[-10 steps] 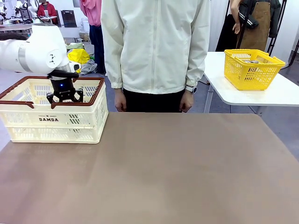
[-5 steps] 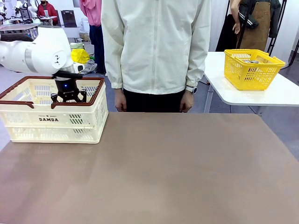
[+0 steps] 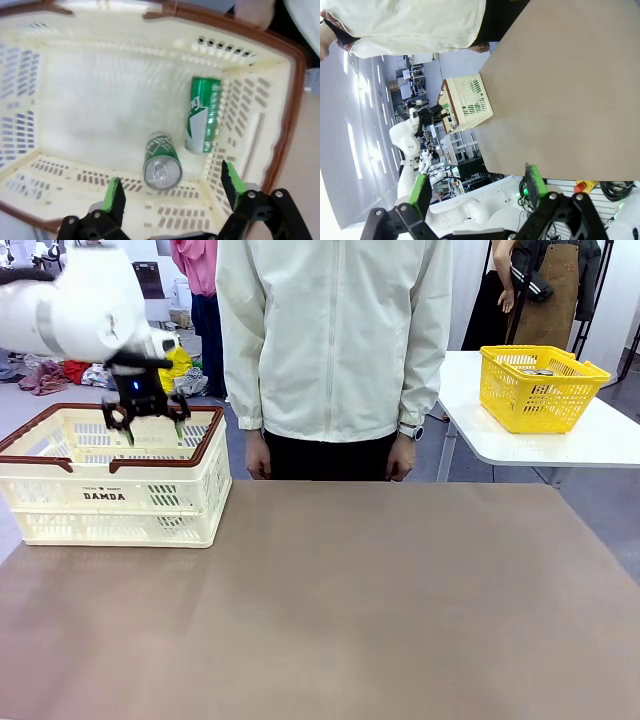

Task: Place the drinks into the Shopping basket.
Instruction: Pick up one drink and place it into the Shopping basket.

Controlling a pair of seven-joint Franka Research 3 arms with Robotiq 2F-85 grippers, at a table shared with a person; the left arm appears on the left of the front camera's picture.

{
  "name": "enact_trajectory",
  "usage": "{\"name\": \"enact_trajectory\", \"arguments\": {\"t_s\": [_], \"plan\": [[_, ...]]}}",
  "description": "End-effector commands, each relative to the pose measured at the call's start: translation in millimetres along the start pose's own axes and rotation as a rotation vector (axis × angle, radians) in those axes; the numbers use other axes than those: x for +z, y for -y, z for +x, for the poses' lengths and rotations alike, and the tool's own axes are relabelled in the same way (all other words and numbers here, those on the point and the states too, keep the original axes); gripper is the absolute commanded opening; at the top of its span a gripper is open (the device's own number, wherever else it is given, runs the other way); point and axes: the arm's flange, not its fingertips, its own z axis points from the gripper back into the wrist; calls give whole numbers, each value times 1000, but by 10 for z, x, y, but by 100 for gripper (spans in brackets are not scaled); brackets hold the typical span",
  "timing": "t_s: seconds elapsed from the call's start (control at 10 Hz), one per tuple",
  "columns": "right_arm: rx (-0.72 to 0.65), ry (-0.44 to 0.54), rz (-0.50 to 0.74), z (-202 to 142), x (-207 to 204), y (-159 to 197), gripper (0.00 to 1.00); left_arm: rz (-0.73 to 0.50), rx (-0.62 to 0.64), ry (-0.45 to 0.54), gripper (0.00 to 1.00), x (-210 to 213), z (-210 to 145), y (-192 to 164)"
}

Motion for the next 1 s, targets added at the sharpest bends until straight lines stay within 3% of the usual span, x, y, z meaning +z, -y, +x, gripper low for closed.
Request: {"name": "enact_trajectory", "arguments": {"t_s": [0.0, 0.2, 0.4, 0.6, 0.9], "plan": [[-10, -1, 7, 9, 24, -50, 100, -55, -2, 62, 100, 679, -32, -101], [-10, -1, 7, 9, 24, -50, 100, -225, -14, -144, 100, 1406, -209, -211], [-10, -1, 7, 9, 24, -50, 100, -396, -168, -214, 100, 1728, -556, -442], [-10, -1, 7, 9, 24, -50, 100, -642, -227, -270, 100, 1612, -1023, -1099], [-10, -1, 7, 9, 24, -50, 100, -1124, -54, -188, 100, 1029, -1525, -2336]]}}
